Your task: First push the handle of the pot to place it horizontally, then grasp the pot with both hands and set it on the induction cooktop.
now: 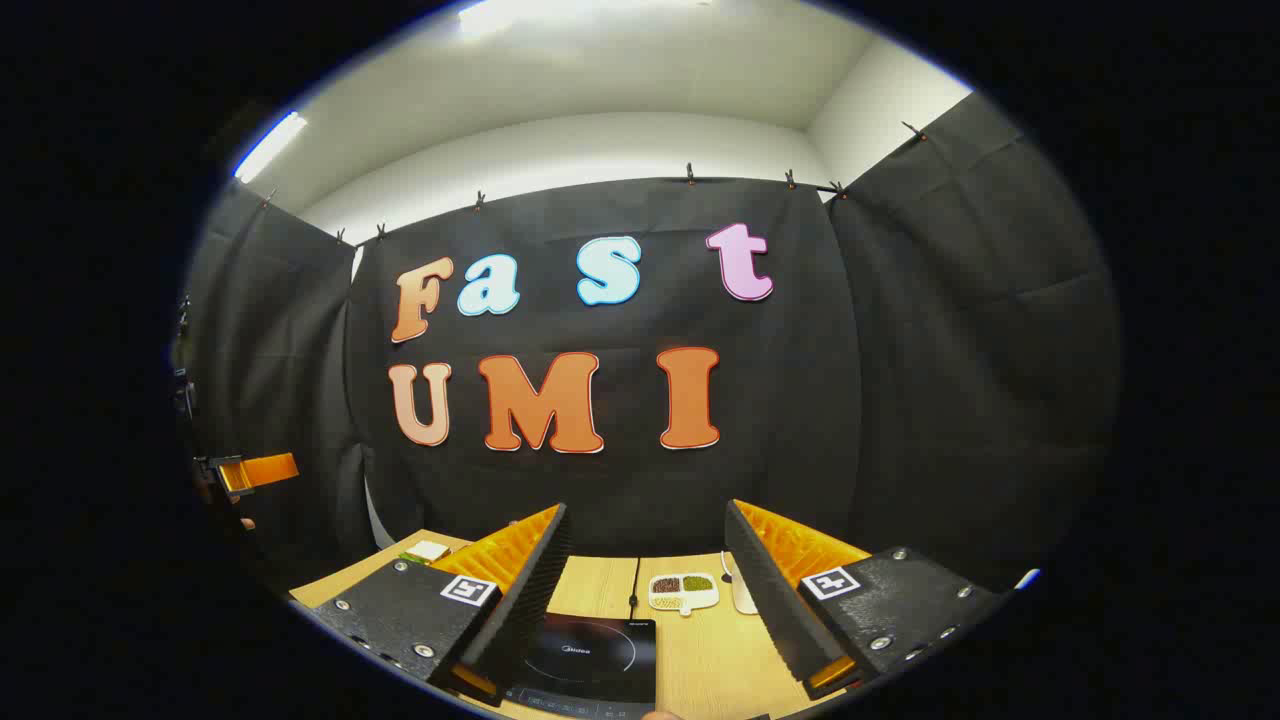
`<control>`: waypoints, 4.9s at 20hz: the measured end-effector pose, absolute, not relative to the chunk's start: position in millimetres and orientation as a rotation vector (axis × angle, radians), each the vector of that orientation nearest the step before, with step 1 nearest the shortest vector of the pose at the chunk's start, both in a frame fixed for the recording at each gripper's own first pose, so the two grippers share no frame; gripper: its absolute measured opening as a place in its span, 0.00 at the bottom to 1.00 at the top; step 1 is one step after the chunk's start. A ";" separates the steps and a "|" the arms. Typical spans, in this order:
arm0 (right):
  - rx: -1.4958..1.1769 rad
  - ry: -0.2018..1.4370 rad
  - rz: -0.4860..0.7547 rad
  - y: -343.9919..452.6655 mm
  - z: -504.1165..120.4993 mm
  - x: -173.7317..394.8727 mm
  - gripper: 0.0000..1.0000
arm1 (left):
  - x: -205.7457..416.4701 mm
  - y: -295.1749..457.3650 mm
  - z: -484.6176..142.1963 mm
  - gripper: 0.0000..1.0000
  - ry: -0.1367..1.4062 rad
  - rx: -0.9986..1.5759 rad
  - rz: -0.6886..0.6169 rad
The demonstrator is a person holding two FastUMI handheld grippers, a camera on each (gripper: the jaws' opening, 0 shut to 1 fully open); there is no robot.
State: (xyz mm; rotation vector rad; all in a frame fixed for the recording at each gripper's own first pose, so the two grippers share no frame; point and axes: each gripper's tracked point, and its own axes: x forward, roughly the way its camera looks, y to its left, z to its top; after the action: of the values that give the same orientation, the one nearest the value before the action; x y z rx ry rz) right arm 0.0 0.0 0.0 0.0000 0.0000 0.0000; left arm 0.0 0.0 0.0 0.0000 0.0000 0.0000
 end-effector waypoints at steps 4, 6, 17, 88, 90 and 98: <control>0.008 0.010 -0.002 -3.2 -3.0 0.0 0.95 | -1.1 -0.7 3.0 0.89 -0.012 0.041 0.018; 0.012 0.013 -0.001 -3.2 -2.9 -0.4 0.95 | -3.4 -6.5 5.0 0.88 -0.021 0.037 0.011; 0.020 0.032 0.008 -3.0 -7.7 -2.3 0.95 | -1.2 -8.1 4.7 0.88 -0.013 0.034 0.014; 0.020 0.053 0.004 3.9 -27.0 5.2 0.95 | -134.0 25.6 -344.6 0.02 0.783 0.075 -0.161; 0.018 0.052 -0.001 3.5 -27.6 7.4 0.95 | -140.5 31.7 -355.5 0.02 0.811 0.071 -0.154; 0.007 0.078 -0.004 2.1 -41.7 13.0 0.95 | -151.2 44.9 -407.4 0.02 0.932 0.065 -0.139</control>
State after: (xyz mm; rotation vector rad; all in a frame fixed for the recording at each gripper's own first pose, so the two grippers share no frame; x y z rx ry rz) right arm 13.0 2.1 -41.7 0.0073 0.0781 -0.0042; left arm -151.2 44.9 -407.4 0.0651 0.9317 -0.1389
